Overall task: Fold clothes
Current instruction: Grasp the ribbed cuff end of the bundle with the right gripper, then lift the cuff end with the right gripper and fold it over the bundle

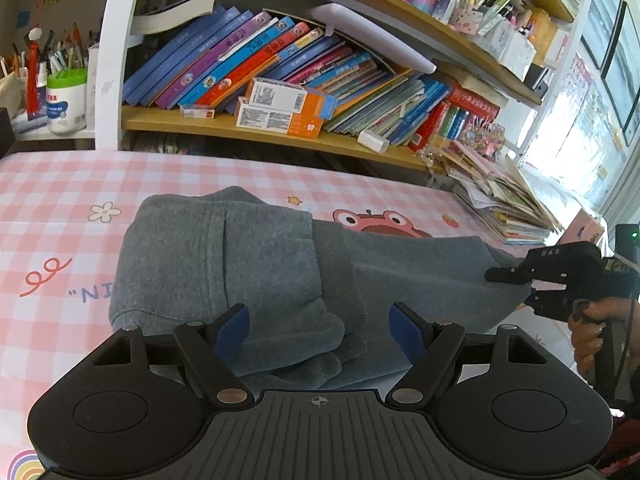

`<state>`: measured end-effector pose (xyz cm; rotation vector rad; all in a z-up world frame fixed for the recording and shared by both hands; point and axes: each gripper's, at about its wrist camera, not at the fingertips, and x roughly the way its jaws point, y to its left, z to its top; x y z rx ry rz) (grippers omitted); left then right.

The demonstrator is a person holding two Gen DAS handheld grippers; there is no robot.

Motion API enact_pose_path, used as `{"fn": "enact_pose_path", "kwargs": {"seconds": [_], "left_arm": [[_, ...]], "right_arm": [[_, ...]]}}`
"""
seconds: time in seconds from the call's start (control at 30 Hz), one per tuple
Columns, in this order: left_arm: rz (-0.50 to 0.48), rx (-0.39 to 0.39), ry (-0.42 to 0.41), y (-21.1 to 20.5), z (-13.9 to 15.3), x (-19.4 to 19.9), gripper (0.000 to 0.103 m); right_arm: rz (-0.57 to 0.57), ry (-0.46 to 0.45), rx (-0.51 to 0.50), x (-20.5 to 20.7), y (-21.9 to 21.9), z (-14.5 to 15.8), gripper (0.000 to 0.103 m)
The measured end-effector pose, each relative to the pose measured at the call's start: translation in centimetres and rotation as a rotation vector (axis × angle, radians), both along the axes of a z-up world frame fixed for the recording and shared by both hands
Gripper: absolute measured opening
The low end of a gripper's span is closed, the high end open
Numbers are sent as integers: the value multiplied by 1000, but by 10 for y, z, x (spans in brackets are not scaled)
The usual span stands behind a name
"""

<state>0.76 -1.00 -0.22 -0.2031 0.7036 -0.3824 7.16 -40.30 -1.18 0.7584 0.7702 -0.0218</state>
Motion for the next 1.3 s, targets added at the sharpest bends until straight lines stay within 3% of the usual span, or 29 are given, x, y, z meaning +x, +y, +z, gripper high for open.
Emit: {"fn": "enact_pose_path", "kwargs": {"seconds": [0.33,0.53,0.83,1.0,1.3], "left_arm": [[73,-53,-61,18,9,-8,78],[159,-111,-138,39,21,-16,78],[337,-194,-213,83,29,-31,78],[442,-223,-220,107,25,-40,78],[578,-286,-189,136,13,-51,78]], "right_arm": [[132,-127,19,-5,34,60,17],[314,-223,-22,2,83,104,17],[626,-337,-140,11,180,145,17],[784,-362,-206,10,230,141,17],[1004,-322,-324,11,306,102,17]]}}
